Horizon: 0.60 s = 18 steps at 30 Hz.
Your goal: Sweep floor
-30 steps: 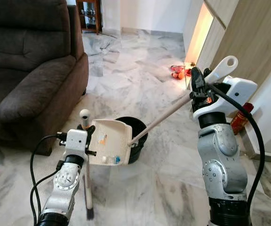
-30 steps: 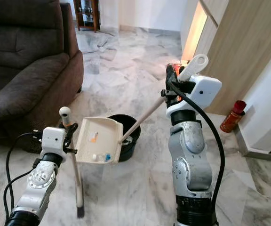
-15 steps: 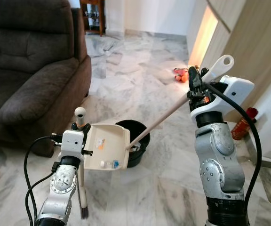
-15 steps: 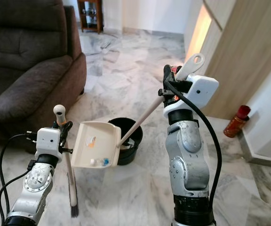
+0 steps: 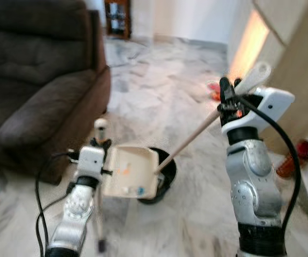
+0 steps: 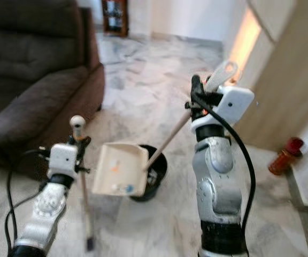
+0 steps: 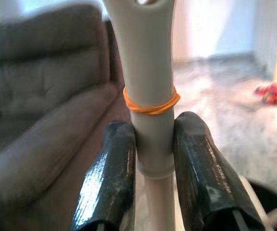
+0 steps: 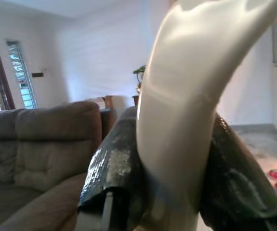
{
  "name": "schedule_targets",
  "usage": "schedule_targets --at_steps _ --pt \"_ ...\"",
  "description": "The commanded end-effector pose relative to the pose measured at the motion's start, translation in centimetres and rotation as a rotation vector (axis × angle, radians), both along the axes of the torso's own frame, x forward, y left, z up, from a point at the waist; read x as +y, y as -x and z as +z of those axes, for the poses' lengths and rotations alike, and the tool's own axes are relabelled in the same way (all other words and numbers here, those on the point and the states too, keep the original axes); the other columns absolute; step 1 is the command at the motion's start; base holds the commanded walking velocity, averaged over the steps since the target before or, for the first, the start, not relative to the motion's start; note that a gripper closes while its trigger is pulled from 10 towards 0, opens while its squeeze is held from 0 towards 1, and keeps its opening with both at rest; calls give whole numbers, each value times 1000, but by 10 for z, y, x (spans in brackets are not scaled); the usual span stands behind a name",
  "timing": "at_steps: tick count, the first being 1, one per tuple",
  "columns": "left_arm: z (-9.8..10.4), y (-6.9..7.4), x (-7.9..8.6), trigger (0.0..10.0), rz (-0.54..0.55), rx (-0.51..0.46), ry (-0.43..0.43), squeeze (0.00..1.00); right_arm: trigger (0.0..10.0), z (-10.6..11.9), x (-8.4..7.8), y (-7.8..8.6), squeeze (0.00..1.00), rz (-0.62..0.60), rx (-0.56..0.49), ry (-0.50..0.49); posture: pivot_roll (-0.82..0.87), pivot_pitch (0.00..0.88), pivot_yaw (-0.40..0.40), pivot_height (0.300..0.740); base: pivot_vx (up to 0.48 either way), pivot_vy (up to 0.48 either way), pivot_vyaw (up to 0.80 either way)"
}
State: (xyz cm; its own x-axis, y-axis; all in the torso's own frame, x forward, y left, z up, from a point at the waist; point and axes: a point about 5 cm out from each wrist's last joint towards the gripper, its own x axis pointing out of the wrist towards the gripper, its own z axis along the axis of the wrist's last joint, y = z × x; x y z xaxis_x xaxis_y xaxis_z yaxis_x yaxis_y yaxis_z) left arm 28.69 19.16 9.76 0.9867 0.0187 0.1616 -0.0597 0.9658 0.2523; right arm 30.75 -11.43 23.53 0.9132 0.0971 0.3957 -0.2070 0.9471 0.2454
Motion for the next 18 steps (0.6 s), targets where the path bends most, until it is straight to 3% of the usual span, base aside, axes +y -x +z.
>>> schedule_targets --at_steps 1,7,18 --pt "15 -5 -15 10000 -50 -71 -13 0 10000 16 -8 4 0 -16 -73 -56 51 0 -57 740 371 0 0" --pt "15 -6 -16 10000 -50 -70 -13 0 10000 16 -6 3 0 -1 -70 -62 52 0 -58 740 374 0 -350" --pt "15 -6 -17 10000 -55 -67 -8 0 10000 17 -1 5 0 27 -77 -82 50 0 -58 740 365 0 0"
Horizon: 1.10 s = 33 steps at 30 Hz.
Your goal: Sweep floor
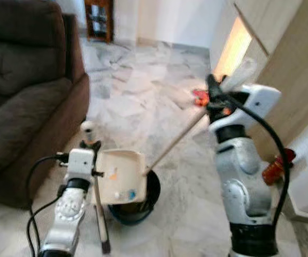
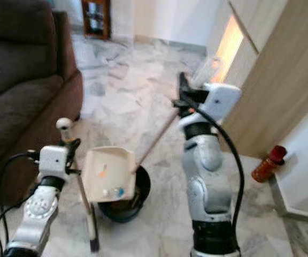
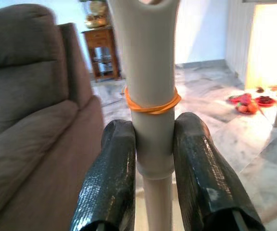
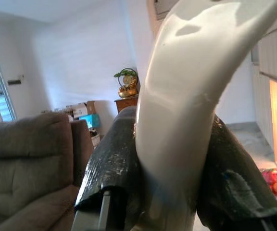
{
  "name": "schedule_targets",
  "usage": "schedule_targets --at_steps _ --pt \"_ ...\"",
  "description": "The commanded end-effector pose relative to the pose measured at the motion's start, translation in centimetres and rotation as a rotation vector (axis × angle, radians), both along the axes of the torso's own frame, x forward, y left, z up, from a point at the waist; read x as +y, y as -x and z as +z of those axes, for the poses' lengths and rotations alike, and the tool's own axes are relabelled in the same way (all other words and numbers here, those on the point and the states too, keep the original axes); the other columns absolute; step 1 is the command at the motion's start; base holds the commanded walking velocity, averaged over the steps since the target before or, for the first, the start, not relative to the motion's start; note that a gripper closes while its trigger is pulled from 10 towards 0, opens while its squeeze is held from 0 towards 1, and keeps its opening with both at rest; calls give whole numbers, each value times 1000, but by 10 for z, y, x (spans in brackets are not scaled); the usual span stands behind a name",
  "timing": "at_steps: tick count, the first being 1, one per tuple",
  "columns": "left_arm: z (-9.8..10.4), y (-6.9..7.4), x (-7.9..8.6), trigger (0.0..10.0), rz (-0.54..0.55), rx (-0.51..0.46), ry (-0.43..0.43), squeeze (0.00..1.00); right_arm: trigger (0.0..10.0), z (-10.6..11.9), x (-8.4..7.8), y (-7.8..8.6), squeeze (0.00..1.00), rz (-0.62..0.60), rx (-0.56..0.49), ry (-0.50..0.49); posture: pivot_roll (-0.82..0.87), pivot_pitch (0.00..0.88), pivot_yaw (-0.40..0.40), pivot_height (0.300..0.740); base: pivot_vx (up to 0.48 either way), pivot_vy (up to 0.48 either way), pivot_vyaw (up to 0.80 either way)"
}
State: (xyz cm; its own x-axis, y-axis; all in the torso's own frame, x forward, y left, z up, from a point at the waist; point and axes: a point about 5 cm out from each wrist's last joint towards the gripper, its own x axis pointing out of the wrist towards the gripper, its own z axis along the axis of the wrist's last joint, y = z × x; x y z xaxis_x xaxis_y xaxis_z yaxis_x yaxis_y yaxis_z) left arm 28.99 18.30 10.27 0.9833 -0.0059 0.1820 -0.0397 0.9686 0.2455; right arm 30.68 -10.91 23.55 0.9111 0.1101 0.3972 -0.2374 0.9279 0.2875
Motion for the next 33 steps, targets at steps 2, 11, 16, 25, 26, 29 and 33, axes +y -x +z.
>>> schedule_targets --at_steps 2,11,16,25,26,29,33 --pt "10 -4 -8 10000 -34 -47 -10 0 10000 17 -6 5 0 -9 -77 -44 50 0 -58 740 0 0 0" --pt "10 -3 -11 10000 -49 -53 2 0 10000 19 -6 4 0 -15 -81 -53 49 0 -58 740 0 0 0" --pt "10 -3 -11 10000 -51 -53 3 0 10000 23 -5 5 0 -31 -107 -23 47 0 -58 740 0 0 0" --pt "10 -3 -12 10000 -55 -53 3 0 10000 31 4 10 0 -49 -175 59 47 0 -57 740 0 0 0" --pt "10 -3 -12 10000 -55 -53 3 0 10000 31 4 10 0 -49 -175 59 47 0 -57 740 0 0 0" --pt "10 -3 -12 10000 -57 -53 3 0 10000 33 8 12 0 -54 -207 95 47 0 -57 740 0 0 0" --pt "10 -3 -11 10000 -59 -51 3 0 10000 37 13 16 0 -68 -253 134 47 0 -55 740 0 0 0"
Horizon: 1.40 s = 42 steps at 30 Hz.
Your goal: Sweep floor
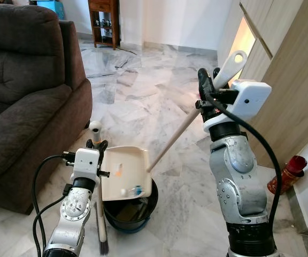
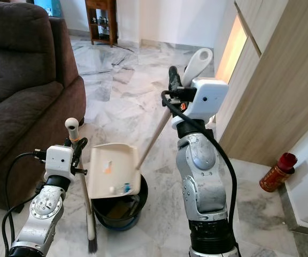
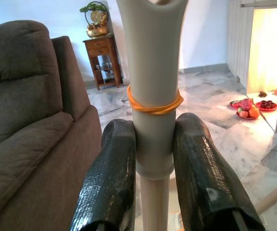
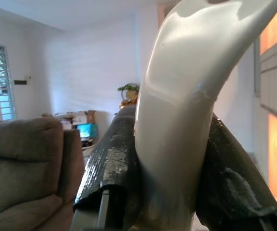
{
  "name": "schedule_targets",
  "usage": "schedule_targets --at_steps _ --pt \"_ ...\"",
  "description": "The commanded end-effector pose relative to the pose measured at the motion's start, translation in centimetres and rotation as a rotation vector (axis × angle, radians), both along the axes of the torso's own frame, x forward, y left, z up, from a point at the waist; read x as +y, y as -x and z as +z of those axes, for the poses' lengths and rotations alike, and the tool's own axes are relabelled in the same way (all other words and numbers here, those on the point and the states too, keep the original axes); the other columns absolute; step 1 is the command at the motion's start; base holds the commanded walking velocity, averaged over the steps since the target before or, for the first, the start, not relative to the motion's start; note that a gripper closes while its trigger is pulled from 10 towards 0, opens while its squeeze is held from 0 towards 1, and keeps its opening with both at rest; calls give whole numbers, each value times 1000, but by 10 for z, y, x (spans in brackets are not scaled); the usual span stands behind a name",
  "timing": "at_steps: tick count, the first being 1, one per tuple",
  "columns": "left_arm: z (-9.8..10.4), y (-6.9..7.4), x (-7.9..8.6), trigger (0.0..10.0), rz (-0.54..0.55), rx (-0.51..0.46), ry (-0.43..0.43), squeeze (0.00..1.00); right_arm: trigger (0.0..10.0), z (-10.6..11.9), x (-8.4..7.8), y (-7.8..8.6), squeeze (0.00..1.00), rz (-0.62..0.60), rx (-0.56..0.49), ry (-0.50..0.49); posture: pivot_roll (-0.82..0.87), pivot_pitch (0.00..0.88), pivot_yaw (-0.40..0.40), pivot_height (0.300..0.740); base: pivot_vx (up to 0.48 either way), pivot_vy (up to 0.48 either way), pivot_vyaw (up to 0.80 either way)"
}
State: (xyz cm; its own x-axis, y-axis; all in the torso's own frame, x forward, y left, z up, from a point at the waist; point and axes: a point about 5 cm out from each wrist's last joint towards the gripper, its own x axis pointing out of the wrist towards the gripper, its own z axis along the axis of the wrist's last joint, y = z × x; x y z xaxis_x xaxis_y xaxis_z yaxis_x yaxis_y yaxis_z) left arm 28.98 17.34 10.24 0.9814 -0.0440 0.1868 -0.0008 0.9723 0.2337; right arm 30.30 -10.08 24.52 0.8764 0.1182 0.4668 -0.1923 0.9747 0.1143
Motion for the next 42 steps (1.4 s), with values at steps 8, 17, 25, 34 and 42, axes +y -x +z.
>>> schedule_targets --at_steps 8,17,25,34,42 --pt "10 -3 -1 10000 -21 -46 -11 0 10000 33 26 25 0 72 -252 70 47 0 -55 740 0 0 0" --pt "10 -4 -4 10000 -28 -49 -13 0 10000 33 54 42 0 192 -322 144 47 0 -51 740 0 0 0" --pt "10 -3 -5 10000 -30 -51 -9 0 10000 32 59 45 0 202 -354 206 45 0 -53 740 0 0 0" --pt "10 -3 -5 10000 -30 -52 -8 0 10000 28 69 53 0 228 -421 332 47 1 -52 740 0 0 0" --pt "11 -3 -5 10000 -30 -53 -8 0 10000 26 75 58 0 262 -458 388 46 3 -51 740 0 0 0"
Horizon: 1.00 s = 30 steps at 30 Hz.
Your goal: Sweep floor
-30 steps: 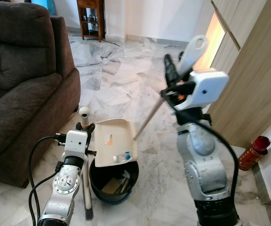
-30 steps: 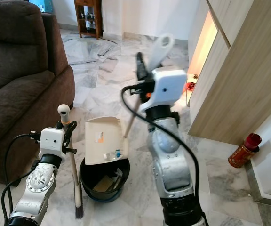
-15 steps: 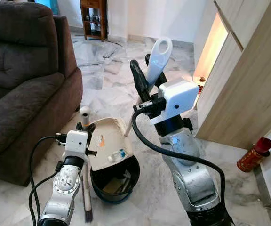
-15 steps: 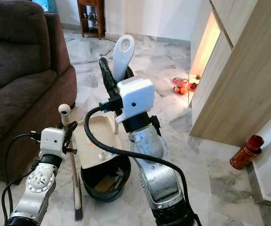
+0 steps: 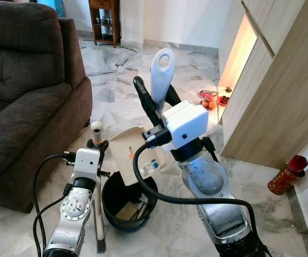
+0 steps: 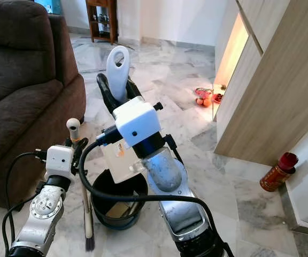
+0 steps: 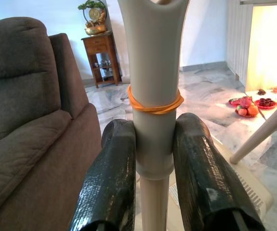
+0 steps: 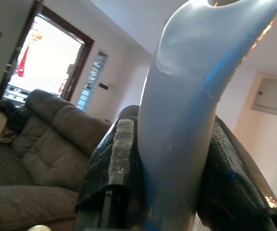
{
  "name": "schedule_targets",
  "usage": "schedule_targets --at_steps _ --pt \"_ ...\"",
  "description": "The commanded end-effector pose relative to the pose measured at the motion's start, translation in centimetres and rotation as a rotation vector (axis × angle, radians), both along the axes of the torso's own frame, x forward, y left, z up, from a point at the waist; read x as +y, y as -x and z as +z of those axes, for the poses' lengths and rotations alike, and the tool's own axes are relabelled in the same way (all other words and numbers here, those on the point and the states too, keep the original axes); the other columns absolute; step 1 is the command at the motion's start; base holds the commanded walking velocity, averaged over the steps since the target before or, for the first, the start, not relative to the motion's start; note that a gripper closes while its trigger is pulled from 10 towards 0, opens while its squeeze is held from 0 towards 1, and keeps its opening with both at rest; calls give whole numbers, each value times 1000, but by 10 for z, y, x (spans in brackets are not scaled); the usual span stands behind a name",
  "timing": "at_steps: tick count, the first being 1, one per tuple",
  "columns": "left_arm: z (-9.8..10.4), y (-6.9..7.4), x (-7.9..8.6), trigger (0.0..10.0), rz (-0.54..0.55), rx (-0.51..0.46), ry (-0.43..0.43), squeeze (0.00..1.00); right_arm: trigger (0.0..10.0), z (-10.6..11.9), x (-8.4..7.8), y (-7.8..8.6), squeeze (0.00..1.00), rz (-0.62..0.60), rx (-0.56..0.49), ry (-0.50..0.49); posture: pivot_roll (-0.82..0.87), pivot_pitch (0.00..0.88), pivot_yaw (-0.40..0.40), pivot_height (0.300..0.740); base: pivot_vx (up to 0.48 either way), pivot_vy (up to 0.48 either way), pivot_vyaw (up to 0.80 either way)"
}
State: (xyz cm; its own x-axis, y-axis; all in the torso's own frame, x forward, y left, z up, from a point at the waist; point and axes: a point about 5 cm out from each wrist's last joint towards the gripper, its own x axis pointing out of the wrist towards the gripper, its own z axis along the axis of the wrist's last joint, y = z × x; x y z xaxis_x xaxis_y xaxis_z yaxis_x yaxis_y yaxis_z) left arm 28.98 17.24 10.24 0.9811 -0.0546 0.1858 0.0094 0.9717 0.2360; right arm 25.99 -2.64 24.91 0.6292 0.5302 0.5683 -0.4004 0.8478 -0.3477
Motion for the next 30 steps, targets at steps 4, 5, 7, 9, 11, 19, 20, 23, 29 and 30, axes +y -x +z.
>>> schedule_targets --at_steps 4,5,7,9,11,19,20,23,29,30 --pt "11 -3 -4 10000 -20 -55 -5 0 10000 22 4 18 0 61 -160 -14 46 3 -52 740 0 0 0" --pt "11 -3 -4 10000 -20 -55 -5 0 10000 22 5 18 0 67 -162 -11 46 3 -52 740 0 0 0" --pt "11 -3 -4 10000 -20 -55 -5 0 10000 21 6 20 0 83 -170 3 46 3 -52 740 0 0 0" --pt "11 -3 -4 10000 -20 -55 -5 0 10000 21 8 21 0 95 -175 15 46 4 -52 740 0 0 0" --pt "11 -3 -4 10000 -20 -55 -5 0 10000 20 10 22 0 107 -178 27 46 4 -52 740 0 0 0" --pt "11 -3 -4 10000 -19 -54 -5 0 10000 14 13 23 0 128 -180 82 47 3 -53 740 0 0 0" --pt "11 -3 -4 10000 -19 -54 -5 0 10000 13 13 23 0 125 -184 93 46 4 -53 740 0 0 0" --pt "11 -3 -4 10000 -19 -54 -5 0 10000 11 12 22 0 111 -192 121 47 3 -54 740 0 0 0" --pt "11 -3 -4 10000 -19 -53 -4 0 10000 10 10 19 0 88 -196 136 46 3 -53 740 0 0 0" --pt "11 -3 -4 10000 -19 -53 -4 0 10000 10 9 19 0 76 -200 142 47 3 -53 740 0 0 0"
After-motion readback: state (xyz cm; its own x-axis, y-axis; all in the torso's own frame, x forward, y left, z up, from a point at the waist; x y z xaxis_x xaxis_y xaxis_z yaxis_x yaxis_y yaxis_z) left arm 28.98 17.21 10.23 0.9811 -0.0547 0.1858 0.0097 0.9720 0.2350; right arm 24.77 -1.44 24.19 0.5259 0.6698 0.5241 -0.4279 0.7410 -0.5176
